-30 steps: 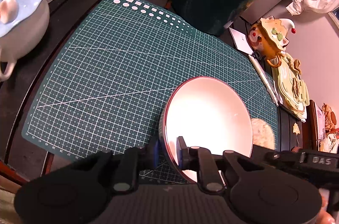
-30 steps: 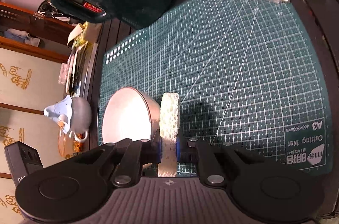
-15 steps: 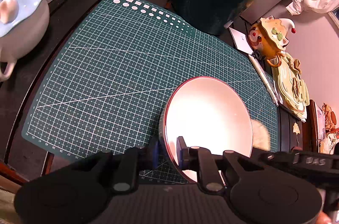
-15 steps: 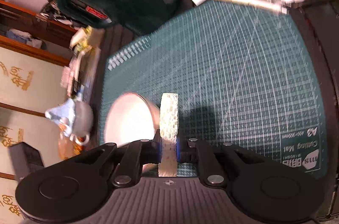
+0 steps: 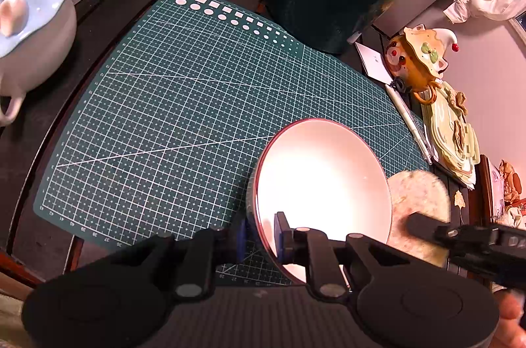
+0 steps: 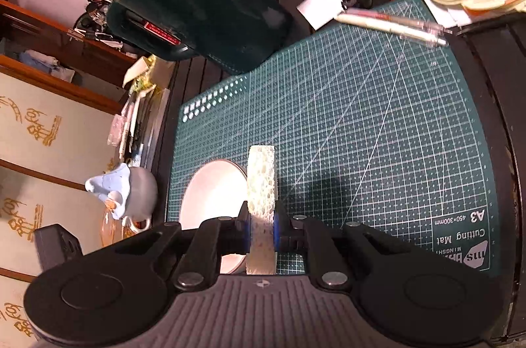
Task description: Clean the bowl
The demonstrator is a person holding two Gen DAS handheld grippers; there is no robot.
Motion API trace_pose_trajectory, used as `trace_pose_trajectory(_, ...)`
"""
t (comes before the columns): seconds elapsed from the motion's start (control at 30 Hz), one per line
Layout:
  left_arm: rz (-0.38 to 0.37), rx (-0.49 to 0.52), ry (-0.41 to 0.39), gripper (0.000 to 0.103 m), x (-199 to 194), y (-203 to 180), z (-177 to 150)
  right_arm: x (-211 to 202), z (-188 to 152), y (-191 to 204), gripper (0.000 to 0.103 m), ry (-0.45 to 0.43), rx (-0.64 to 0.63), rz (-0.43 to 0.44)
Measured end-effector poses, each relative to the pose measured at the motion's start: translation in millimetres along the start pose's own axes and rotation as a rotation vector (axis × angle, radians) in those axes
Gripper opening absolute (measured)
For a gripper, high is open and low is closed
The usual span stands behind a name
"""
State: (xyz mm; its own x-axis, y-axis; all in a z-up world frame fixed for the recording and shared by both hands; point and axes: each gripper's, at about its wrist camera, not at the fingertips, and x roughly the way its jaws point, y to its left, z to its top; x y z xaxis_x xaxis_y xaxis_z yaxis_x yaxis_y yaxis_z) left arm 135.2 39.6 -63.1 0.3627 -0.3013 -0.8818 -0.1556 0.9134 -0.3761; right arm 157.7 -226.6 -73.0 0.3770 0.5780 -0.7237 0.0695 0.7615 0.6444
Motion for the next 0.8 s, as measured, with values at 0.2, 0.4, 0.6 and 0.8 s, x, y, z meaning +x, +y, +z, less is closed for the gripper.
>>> trace_pose_trajectory(0.2, -0.001, 0.000, 0.001, 0.015, 0, 0, 0, 23, -3, -6, 0.012, 0.069, 0.023, -0.027)
trace_pose_trajectory(0.4, -0.001, -0.001, 0.002, 0.015, 0, 0, 0, 3, -2, 0, 0.012, 0.018, 0.011, -0.004)
trace_pose_trajectory(0.6, 0.000, 0.000, 0.004, 0.015, 0, -1, 0, -8, 0, 3, 0.012, -0.019, 0.000, 0.016)
trace_pose_trajectory(0.8, 0.001, 0.003, 0.004, 0.015, 0, -1, 0, 16, -1, -7, 0.012, 0.057, 0.033, -0.014)
